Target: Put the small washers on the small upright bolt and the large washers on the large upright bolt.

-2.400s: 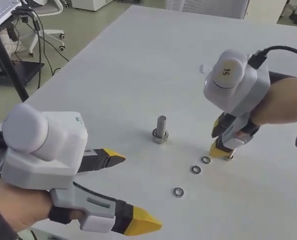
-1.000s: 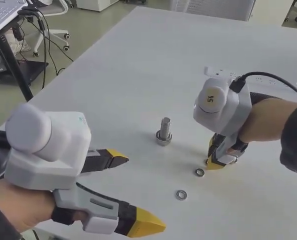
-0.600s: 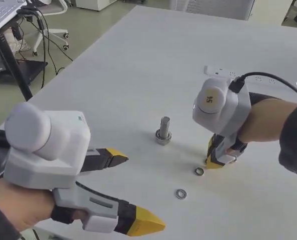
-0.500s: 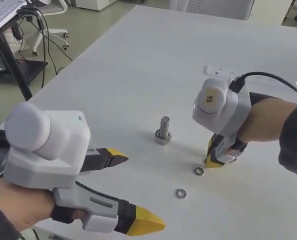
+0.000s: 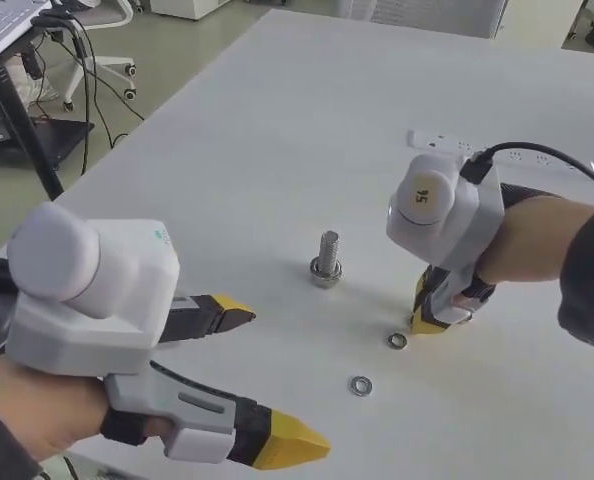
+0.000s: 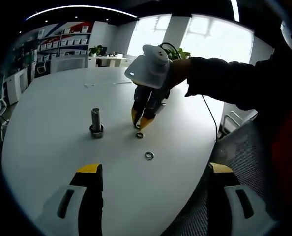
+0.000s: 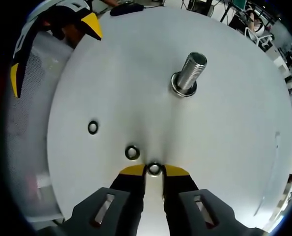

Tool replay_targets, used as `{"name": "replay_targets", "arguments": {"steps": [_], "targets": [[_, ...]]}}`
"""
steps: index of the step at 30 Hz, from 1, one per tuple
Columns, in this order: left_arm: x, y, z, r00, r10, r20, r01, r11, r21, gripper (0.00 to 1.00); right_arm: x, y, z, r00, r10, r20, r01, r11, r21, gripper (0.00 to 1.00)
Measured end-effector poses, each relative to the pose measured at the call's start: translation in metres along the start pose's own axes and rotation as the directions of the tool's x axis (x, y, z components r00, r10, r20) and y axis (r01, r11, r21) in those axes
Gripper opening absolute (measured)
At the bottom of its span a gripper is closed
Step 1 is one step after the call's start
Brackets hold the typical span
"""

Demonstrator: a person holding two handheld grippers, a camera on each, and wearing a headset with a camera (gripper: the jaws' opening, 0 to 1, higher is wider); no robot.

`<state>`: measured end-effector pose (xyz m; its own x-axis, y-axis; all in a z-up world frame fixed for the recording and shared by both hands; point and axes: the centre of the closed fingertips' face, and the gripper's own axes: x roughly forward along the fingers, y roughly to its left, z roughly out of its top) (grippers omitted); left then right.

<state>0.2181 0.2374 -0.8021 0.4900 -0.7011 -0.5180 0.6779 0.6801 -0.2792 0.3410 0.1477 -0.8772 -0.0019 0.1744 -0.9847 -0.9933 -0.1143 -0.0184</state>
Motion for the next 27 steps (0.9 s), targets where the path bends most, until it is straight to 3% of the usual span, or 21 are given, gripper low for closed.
{"name": "replay_targets", "arguments": {"steps": [27], "targets": [[0.0013,0.0016,0.001,1.0,0.0,0.002,0.0,1.0,0.003,0.87,0.0015,-0.0042,-0.0045,0.9996,-0.01,-0.027,0.01,1.0,0.003,0.14]]}}
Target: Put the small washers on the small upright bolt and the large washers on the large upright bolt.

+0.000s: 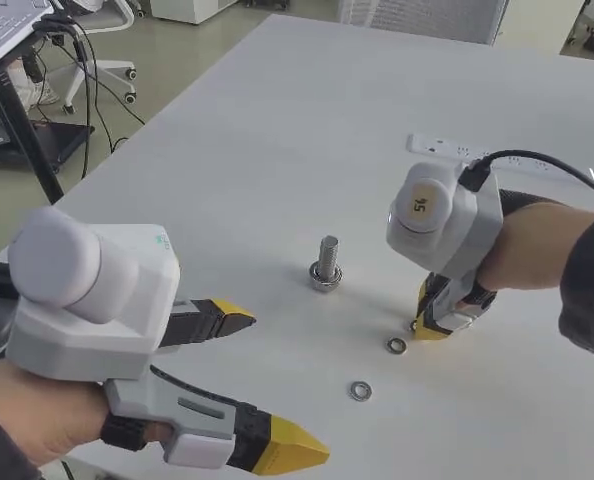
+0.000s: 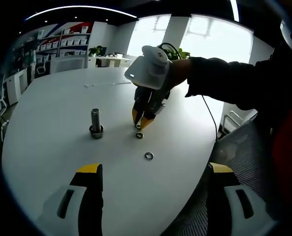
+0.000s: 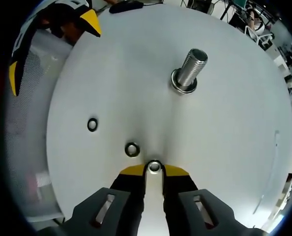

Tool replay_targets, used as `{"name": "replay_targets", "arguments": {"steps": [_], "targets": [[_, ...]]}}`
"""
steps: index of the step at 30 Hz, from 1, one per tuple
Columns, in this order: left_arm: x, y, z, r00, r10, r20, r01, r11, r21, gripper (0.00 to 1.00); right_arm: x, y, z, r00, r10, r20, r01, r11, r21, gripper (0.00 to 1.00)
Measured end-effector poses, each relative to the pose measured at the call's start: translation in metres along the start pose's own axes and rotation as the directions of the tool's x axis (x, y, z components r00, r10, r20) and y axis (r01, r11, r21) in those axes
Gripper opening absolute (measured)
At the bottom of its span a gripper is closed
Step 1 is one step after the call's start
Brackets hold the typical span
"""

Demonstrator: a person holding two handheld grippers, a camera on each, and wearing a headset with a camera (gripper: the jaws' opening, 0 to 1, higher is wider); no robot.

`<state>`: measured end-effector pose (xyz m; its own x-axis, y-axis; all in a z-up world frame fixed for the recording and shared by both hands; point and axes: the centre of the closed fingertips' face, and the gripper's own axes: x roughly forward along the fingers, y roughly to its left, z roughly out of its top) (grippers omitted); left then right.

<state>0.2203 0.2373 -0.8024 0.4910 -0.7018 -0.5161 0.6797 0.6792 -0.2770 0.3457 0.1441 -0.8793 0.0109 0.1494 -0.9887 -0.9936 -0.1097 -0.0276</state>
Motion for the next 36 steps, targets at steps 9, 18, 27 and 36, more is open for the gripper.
{"name": "replay_targets", "arguments": {"steps": [9,18,27,36], "targets": [[0.0,0.0,0.0,1.0,-0.002,0.0,0.002,1.0,0.002,0.87,-0.002,-0.001,0.002,1.0,-0.006,0.005,0.006,1.0,-0.001,0.13],[0.0,-0.001,0.0,1.0,-0.003,-0.001,0.003,1.0,0.005,0.87,-0.016,0.002,0.01,0.9994,-0.023,0.025,0.023,1.0,-0.006,0.13],[0.0,-0.001,0.001,1.0,-0.004,0.003,0.003,1.0,0.01,0.87,-0.033,0.001,0.017,0.9979,-0.034,0.056,0.034,0.999,-0.001,0.13],[0.001,-0.001,0.002,1.0,-0.007,0.002,0.007,1.0,0.014,0.87,-0.055,0.004,0.017,0.9951,-0.057,0.081,0.056,0.998,0.006,0.13]]}}
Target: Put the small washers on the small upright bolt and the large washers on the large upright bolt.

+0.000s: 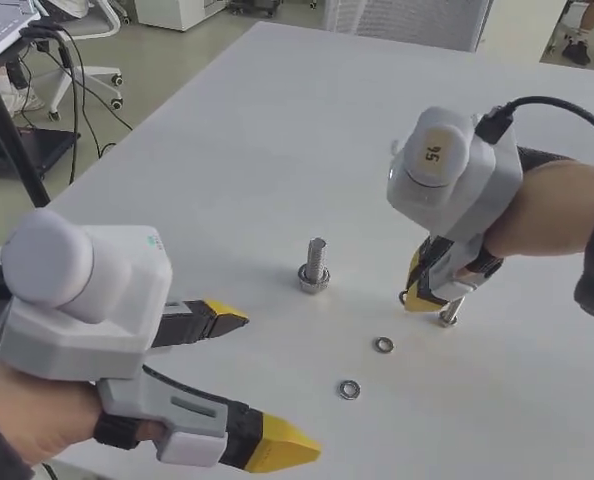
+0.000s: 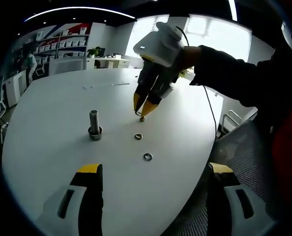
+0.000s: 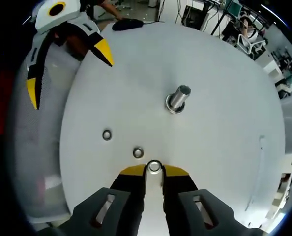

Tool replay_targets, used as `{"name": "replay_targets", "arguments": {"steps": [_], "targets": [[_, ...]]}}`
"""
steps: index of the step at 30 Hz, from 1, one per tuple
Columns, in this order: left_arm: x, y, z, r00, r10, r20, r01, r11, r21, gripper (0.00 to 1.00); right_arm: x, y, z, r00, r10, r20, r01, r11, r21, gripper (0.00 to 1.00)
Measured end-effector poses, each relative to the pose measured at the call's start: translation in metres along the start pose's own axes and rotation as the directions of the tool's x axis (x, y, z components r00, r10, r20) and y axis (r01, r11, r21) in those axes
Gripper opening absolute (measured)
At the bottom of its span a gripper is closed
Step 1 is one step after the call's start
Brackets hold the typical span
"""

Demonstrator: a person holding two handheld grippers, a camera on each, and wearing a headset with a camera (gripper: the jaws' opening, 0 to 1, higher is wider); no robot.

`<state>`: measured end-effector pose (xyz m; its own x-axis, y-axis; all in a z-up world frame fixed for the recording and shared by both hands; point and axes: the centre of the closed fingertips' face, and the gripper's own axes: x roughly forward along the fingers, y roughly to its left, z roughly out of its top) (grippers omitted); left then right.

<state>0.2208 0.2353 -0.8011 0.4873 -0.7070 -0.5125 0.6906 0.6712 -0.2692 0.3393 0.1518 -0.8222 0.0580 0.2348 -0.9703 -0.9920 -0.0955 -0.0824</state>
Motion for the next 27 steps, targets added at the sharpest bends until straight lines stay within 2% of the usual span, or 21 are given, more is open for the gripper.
{"name": "replay_targets", "arguments": {"steps": [9,19,27], "targets": [[0.0,-0.001,0.0,1.0,-0.005,0.0,0.005,1.0,0.003,0.87,-0.022,-0.001,-0.01,0.9994,-0.033,0.004,0.033,0.999,0.017,0.13],[0.0,-0.001,0.0,1.0,-0.004,-0.004,0.004,1.0,0.006,0.87,-0.038,-0.009,-0.022,0.9979,-0.065,0.002,0.065,0.997,0.038,0.13],[0.0,-0.001,-0.001,1.0,-0.006,-0.007,0.006,1.0,0.005,0.87,-0.042,-0.014,-0.035,0.9973,-0.071,-0.019,0.072,0.996,0.054,0.13]]}}
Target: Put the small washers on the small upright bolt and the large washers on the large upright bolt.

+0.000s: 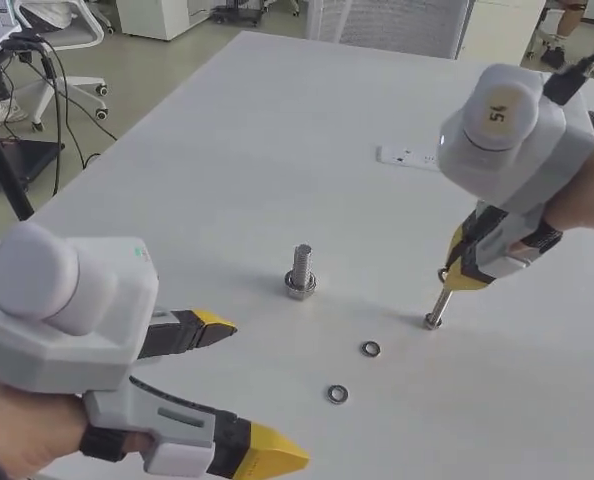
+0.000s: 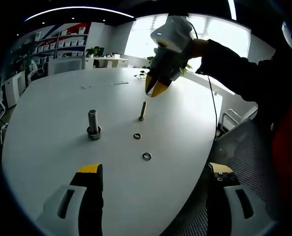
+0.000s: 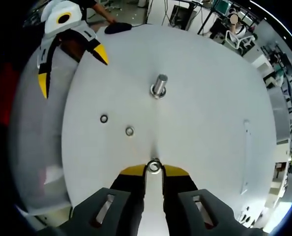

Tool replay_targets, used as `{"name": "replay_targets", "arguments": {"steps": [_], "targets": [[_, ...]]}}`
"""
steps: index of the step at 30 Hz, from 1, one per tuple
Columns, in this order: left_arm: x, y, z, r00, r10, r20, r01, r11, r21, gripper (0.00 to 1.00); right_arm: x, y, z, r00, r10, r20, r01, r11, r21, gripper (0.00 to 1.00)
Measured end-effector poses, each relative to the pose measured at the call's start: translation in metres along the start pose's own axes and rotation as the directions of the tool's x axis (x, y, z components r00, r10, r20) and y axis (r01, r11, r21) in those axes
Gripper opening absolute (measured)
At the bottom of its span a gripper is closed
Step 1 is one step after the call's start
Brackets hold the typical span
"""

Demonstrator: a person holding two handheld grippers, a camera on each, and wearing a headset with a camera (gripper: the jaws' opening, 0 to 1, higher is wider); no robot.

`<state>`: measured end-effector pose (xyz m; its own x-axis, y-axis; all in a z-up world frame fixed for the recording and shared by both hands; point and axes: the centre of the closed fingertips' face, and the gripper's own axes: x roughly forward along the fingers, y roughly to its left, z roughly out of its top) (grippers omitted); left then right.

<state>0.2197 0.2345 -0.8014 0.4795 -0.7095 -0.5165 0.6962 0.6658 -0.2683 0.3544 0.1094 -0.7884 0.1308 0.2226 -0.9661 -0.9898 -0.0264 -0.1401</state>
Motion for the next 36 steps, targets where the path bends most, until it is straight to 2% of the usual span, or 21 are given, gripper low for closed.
{"name": "replay_targets", "arguments": {"steps": [11,36], "targets": [[0.0,0.001,-0.001,1.0,-0.001,-0.006,0.001,1.0,-0.002,0.87,0.006,-0.008,-0.012,0.9995,-0.001,-0.03,0.001,1.0,0.013,0.13],[0.0,0.004,-0.005,0.9999,0.01,-0.012,-0.01,1.0,-0.017,0.87,0.027,-0.007,-0.012,0.9974,0.047,-0.056,-0.047,0.999,-0.005,0.13]]}}
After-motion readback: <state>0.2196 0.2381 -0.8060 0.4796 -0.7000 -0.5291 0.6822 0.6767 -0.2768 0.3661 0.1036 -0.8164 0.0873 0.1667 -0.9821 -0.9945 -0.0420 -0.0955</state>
